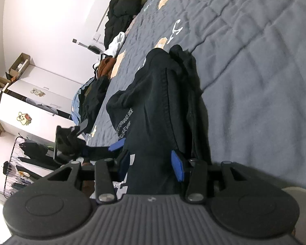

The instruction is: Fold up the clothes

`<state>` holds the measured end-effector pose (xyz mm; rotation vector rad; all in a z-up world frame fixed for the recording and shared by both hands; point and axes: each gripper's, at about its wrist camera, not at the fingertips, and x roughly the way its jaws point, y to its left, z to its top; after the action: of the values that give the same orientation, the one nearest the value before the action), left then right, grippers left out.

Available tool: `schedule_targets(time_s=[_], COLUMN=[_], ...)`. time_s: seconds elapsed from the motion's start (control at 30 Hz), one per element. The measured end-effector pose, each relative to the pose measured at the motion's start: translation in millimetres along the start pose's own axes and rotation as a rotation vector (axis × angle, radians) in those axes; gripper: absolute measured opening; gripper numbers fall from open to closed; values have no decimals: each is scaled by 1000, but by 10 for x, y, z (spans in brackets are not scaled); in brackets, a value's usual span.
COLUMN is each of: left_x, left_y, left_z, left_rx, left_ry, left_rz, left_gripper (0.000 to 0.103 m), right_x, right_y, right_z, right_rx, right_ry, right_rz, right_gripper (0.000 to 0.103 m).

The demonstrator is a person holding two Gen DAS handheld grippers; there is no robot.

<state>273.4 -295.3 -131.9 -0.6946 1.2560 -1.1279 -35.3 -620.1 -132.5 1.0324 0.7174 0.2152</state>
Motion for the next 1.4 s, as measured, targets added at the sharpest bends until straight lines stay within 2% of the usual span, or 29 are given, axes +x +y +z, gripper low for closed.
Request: schedule_targets(time_s=[0.1,0.2,0.3,0.4,0.47,0.53,0.63,0.7,0.77,0.9,1.07,1.17,1.3,1.4], left_x=[-174,-278,-225,-35,137,304,434,405,391,453,452,336,233,225], left_y=[26,32,-167,-396,-469,-409,-231,-115,-132,-129,-8,-148,-336,-451], left_z=[109,224,205,135,109,152,280,357,427,533,530,455,444,457], left_rx=[-7,-43,19,107,146,141,94,58,69,77,7,39,80,101], left_ry=[-81,-142,-92,-4,45,71,57,31,6,-12,-63,-65,-81,-83], left_rz=[33,28,-21,-53,-50,-23,2,-22,-41,-49,-77,-78,-121,-143], left_gripper=[96,98,100,100,101,100,100,100,100,99,99,99,102,102], right_x=[-9,-9,-26,-29,47,174,405,531,591,586,587,540,406,389], right_y=[-16,-19,42,194,306,415,449,383,251,37,-54,-28,82,250], right_z=[-3,-3,19,117,251,413,625,756,846,909,895,894,957,979], right_rx=[-1,1,-2,-43,-70,-110,-136,-126,-84,-7,-3,3,-4,-46], right_ry=[2,4,7,-14,-14,-15,-17,-27,-47,-98,-99,-103,-136,-127], right_rz=[7,7,-8,-13,-1,4,-1,-33,-47,-43,-50,-50,-29,23], right_gripper=[44,44,44,46,46,46,46,46,45,45,44,44,45,46])
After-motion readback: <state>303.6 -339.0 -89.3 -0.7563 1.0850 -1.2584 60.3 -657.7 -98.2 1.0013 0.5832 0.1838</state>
